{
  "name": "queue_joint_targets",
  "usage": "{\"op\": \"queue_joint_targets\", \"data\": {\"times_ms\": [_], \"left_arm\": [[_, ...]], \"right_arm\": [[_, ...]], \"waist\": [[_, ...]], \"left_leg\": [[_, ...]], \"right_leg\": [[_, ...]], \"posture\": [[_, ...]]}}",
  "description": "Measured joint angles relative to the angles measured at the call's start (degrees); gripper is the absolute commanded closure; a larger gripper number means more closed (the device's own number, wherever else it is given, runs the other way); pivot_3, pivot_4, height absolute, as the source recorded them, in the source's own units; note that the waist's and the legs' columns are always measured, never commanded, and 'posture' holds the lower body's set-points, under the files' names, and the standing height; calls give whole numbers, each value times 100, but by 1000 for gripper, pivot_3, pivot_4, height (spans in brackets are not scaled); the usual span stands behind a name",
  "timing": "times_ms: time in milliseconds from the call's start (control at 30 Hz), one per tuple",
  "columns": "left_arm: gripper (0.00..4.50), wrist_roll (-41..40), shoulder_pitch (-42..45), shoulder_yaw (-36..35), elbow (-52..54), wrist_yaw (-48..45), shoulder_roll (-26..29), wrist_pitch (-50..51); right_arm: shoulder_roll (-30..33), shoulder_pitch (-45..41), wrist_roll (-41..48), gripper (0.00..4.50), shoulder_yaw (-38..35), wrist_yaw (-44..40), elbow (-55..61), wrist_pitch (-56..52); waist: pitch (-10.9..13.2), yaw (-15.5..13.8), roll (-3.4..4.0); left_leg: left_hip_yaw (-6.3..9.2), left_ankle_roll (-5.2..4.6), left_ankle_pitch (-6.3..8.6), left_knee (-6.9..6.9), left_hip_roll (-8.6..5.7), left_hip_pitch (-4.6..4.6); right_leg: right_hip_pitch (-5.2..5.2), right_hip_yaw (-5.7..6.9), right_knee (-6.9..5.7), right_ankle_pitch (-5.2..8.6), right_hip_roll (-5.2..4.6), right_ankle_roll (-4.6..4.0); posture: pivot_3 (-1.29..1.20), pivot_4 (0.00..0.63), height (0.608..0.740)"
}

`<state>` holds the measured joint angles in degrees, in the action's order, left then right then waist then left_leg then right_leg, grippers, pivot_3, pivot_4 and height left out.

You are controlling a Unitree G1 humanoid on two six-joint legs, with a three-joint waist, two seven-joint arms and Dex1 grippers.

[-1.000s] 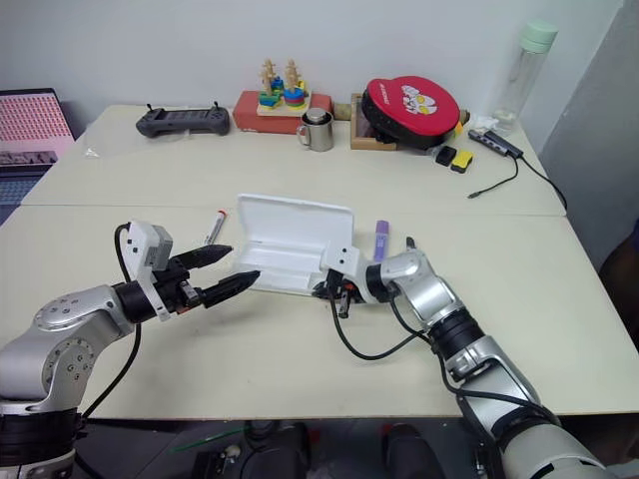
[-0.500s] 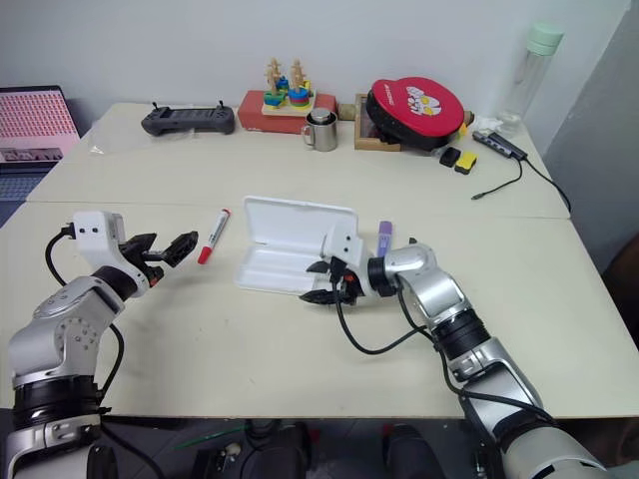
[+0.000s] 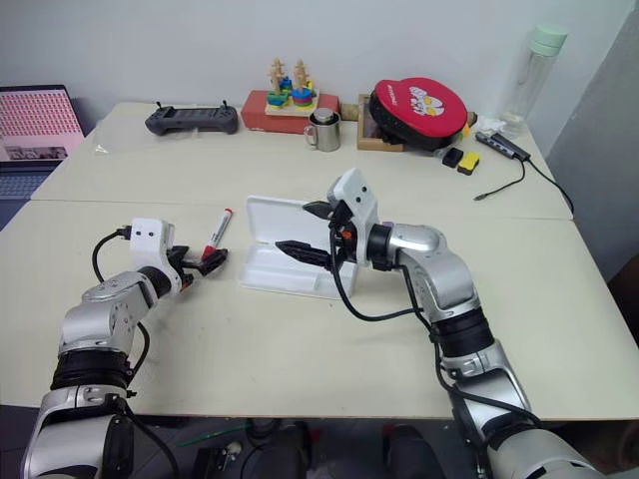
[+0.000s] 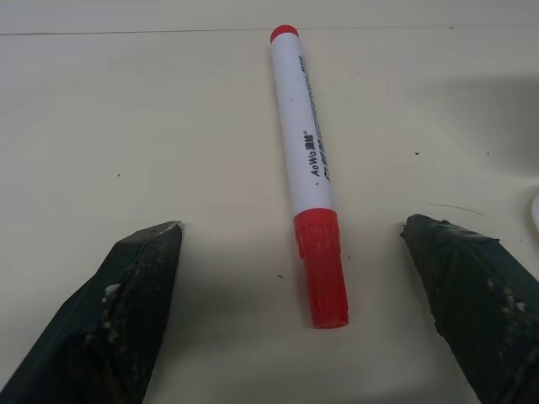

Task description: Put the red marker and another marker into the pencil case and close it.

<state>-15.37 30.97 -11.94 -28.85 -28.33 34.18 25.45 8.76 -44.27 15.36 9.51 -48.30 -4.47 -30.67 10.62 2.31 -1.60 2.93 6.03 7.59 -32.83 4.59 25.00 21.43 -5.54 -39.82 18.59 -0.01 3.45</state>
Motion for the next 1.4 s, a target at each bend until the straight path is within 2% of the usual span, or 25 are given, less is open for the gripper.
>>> {"op": "queue_joint_targets", "data": {"times_ms": [133, 367, 400, 467, 700, 933, 1100, 1167, 1233, 1400], "left_arm": [[991, 72, 63, 4, -114, -39, 1, -57], [2414, 101, 110, -16, -254, -103, -38, -214], [2492, 101, 110, -15, -254, -103, -40, -215], [2989, 104, 110, -20, -264, -102, -50, -230], [4122, 89, 122, -176, -409, -6, -119, -394], [4122, 66, 137, -345, -459, 152, -289, -1086], [4122, -641, 331, -493, 1396, -527, -439, -1858], [4122, -644, 514, -239, 1890, -941, -303, -1995], [4122, -456, 737, 384, 2154, -1731, -42, -2208], [4122, -127, 919, 1243, 1771, -2862, 43, -2552]], "right_arm": [[32, 28, 40, 0, 2, 63, 108, -4], [118, 28, 127, 0, -6, 124, 119, -4], [118, 28, 134, 0, -7, 127, 119, -4], [122, 27, 161, 0, -17, 147, 111, -4], [155, 2, 165, 0, -24, 193, 74, -2], [330, -34, 296, 0, -247, 204, 77, 7], [659, -44, 687, 0, -745, 160, 370, -38], [756, -53, 913, 0, -948, 176, 502, -141], [1011, -63, 1147, 0, -1306, 229, 699, -242], [1377, 101, 1276, 0, -1569, 318, 968, -233]], "waist": [[0, -3, 0], [0, -27, 0], [0, -27, 0], [0, -29, 0], [0, -29, 0], [0, -40, 0], [7, -79, -8], [7, -68, -7], [7, -69, -2], [9, 1, 0]], "left_leg": [[0, 0, 0, 0, 0, 0], [0, 0, 0, 0, 0, 0], [-1, 0, 0, 0, 0, 0], [0, 0, 0, 0, 0, 0], [0, 0, 0, 0, 0, 0], [-1, 0, 0, 1, 1, 3], [3, 2, -1, -1, -1, 46], [1, 1, 0, 0, -2, 44], [0, 1, 0, 2, -4, 42], [0, -1, 0, 2, -1, 40]], "right_leg": [[0, -1, -2, 0, 0, 0], [0, -1, -1, 0, 0, 0], [0, -1, -1, 1, 0, 0], [0, -1, -1, 0, 0, 0], [1, -1, 0, 1, 0, 0], [2, -1, 5, 0, 0, -1], [29, 5, 14, -2, -3, -1], [26, 2, 19, -2, -3, -1], [23, 2, 22, -2, -4, -1], [27, -1, 25, -1, 1, 0]], "posture": [[0, 150, 740], [0, 150, 740], [0, 150, 740], [0, 150, 740], [0, 150, 740], [0, 150, 740], [0, 150, 740], [0, 150, 740], [0, 150, 740], [0, 150, 740]]}}
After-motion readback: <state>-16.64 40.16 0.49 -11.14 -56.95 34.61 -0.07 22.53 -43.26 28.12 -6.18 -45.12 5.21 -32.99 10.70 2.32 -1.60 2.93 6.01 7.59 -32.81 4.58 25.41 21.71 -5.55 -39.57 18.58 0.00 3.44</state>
